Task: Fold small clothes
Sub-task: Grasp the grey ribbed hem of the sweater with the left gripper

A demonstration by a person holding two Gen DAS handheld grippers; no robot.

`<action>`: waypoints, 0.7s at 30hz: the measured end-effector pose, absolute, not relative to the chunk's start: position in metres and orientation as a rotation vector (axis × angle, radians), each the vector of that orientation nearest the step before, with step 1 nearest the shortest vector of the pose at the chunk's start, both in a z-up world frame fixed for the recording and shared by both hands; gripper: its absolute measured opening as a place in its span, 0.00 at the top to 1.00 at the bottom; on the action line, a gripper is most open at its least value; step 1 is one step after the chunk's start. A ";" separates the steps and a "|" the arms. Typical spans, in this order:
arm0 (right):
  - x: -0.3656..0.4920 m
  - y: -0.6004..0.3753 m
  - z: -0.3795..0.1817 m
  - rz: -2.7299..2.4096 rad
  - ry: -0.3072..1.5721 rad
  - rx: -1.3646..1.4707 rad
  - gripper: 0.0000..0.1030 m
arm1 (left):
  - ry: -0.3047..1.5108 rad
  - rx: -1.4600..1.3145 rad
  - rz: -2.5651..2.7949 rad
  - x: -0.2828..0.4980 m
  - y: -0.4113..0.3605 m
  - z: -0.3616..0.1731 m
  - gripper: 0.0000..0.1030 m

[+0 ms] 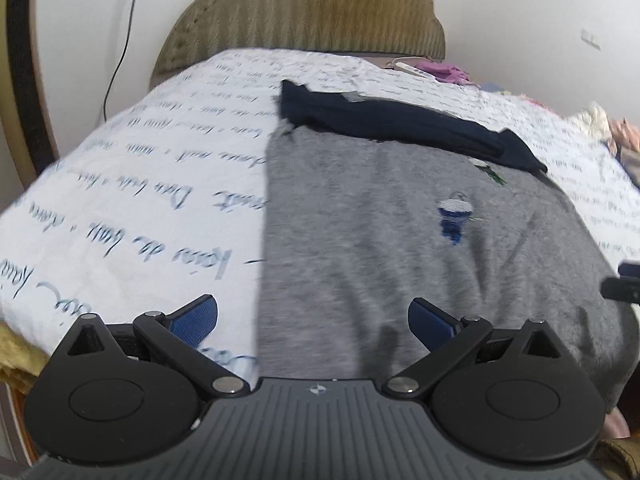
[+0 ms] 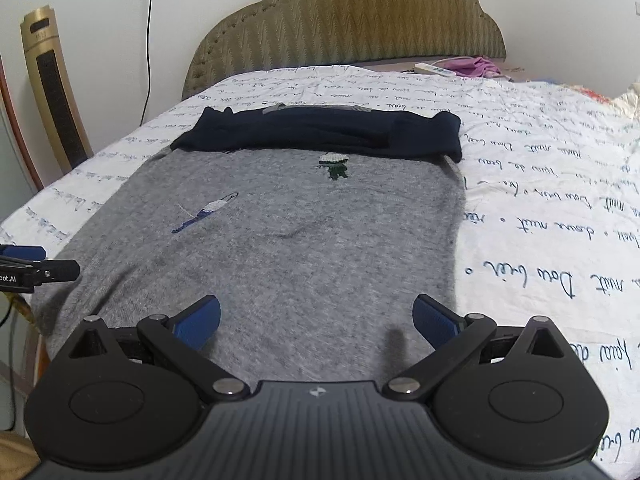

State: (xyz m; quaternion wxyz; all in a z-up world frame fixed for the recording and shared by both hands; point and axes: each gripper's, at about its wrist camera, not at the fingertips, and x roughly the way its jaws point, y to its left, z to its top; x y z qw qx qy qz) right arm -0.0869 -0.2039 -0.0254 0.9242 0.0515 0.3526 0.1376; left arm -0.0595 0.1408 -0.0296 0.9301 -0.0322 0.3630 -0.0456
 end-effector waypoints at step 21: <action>-0.088 -0.272 -0.064 0.629 0.877 0.657 0.00 | 0.837 -0.500 -0.586 -0.047 0.158 -0.056 0.03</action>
